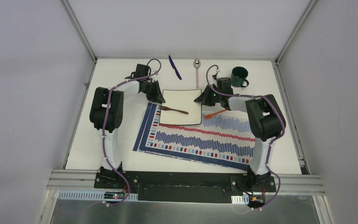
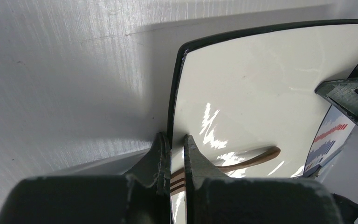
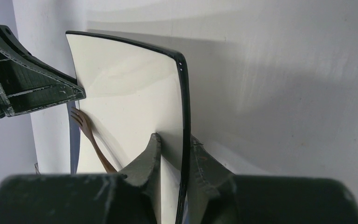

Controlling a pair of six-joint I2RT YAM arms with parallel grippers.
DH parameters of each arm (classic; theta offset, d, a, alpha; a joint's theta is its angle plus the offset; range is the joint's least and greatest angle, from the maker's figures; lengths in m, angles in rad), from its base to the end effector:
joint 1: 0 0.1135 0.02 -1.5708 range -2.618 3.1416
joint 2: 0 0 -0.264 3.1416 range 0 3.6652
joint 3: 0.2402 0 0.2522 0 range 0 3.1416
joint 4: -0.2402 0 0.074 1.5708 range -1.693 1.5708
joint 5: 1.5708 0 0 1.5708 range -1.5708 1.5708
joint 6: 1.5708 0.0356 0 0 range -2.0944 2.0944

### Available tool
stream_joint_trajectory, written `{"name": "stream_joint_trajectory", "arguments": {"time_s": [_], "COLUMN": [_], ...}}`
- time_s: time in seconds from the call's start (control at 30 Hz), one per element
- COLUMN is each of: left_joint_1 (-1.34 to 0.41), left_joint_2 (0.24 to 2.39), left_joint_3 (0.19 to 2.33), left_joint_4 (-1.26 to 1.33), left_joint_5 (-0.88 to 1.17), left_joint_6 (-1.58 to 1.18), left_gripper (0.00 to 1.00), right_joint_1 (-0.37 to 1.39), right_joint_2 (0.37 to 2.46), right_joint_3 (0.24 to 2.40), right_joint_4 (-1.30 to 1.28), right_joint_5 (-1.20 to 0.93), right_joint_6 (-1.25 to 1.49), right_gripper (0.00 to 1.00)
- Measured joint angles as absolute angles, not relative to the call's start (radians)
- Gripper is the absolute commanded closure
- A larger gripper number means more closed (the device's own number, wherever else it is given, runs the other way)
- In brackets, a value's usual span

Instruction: Set the dinner table for one person

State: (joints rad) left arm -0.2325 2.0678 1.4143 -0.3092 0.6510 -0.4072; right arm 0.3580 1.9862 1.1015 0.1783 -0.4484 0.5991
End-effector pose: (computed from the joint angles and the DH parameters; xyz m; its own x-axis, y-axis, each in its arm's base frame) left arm 0.4186 -0.1213 0.1603 -0.9394 -0.1013 -0.3276 0.1614 0.7124 -0.6830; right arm 0.3775 0.1577 0.1347 -0.8543 0.2230 -0.4695 -0.1730 0.7298 0.6614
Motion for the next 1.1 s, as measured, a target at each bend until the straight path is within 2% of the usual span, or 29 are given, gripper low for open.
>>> {"name": "stream_joint_trajectory", "arguments": {"time_s": [0.33, 0.77, 0.97, 1.1], "left_joint_1": [-0.237, -0.243, -0.243, -0.243], "left_joint_2": [2.06, 2.065, 2.075, 2.099], "left_joint_3": [1.434, 1.486, 1.488, 1.485], "left_joint_4": [-0.366, -0.427, -0.372, -0.24], "left_joint_5": [0.609, 0.536, 0.544, 0.546], "left_joint_6": [-0.372, -0.326, -0.345, -0.376], "left_gripper": [1.0, 1.0, 1.0, 0.99], "right_joint_1": [0.405, 0.439, 0.439, 0.439], "right_joint_2": [1.96, 1.983, 1.991, 1.991], "right_joint_3": [1.058, 1.073, 1.084, 1.085], "right_joint_4": [0.158, 0.117, 0.107, 0.094], "right_joint_5": [-0.389, -0.412, -0.426, -0.434], "right_joint_6": [0.625, 0.646, 0.646, 0.647], "right_gripper": [1.0, 1.0, 1.0, 1.0]}}
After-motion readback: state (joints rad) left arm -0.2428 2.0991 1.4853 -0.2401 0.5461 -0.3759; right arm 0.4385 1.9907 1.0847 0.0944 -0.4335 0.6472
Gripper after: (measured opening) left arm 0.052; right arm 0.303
